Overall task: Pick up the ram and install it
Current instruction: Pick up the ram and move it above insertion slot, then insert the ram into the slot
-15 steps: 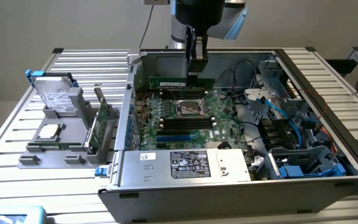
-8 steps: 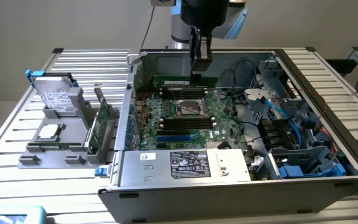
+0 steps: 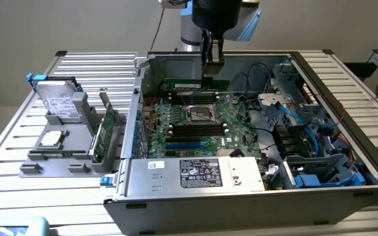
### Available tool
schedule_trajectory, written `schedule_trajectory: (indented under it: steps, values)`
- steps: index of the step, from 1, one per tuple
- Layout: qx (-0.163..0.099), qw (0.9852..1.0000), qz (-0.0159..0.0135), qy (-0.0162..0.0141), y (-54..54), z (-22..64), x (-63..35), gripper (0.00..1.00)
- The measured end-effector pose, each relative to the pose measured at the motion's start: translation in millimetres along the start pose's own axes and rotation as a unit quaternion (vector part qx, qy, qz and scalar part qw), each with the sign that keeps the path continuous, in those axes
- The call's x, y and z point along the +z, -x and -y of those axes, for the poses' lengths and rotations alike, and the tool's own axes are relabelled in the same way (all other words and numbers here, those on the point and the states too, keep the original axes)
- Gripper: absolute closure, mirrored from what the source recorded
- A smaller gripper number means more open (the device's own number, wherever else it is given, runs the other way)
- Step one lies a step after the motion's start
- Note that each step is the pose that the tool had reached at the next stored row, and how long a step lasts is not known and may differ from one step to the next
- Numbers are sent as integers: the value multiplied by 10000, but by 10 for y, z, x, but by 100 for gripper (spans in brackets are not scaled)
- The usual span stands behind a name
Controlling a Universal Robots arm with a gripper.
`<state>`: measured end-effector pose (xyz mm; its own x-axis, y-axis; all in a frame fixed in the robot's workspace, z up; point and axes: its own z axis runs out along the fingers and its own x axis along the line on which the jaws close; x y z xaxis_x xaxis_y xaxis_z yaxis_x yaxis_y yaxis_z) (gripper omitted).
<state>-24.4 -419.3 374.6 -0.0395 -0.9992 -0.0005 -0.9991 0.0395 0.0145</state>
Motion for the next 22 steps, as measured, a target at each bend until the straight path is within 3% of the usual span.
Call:
schedule_trajectory:
  steps: [8, 22]
  values:
    - [9, 10000, 0, -6, 94, 10, 110, 87]
    - [9, 10000, 1, -6, 143, 11, 213, 87]
